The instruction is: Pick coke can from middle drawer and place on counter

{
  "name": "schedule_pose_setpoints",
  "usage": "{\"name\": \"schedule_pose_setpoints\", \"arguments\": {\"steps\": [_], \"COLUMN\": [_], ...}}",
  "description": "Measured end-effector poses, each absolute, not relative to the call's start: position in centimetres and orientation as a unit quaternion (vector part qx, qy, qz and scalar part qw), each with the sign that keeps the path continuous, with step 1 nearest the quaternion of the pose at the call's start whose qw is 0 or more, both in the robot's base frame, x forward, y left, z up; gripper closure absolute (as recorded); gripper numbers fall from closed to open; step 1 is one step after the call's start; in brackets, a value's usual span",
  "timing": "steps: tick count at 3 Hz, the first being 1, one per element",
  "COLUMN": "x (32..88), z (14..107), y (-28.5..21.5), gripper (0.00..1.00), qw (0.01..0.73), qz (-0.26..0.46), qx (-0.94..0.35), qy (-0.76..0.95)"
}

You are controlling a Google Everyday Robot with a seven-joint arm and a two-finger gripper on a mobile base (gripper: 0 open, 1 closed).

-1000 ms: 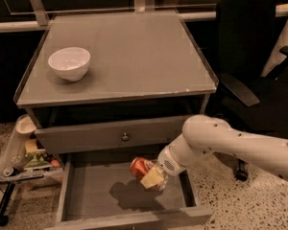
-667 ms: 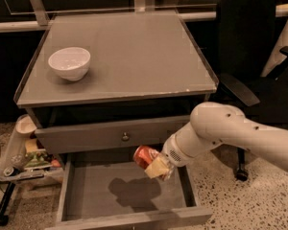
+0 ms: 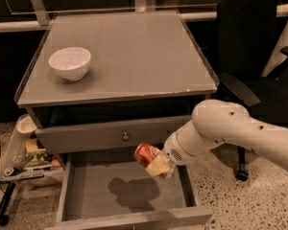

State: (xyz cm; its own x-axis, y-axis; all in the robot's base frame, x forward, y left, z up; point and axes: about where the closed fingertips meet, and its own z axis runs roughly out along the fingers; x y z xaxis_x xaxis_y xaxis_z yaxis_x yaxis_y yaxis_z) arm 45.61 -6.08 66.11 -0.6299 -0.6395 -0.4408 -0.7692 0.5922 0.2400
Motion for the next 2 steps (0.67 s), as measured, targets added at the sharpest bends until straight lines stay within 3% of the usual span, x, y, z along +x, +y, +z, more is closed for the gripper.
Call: {"name": "schedule_pose_setpoints", "arguments": {"steps": [2], "x": [45.3], "z": [77.3], "y": [-7.6], "gripper": [1.00], "qw": [0.247], "qz": [0.158], "qx": [-0.416], "qy": [0.861]}}
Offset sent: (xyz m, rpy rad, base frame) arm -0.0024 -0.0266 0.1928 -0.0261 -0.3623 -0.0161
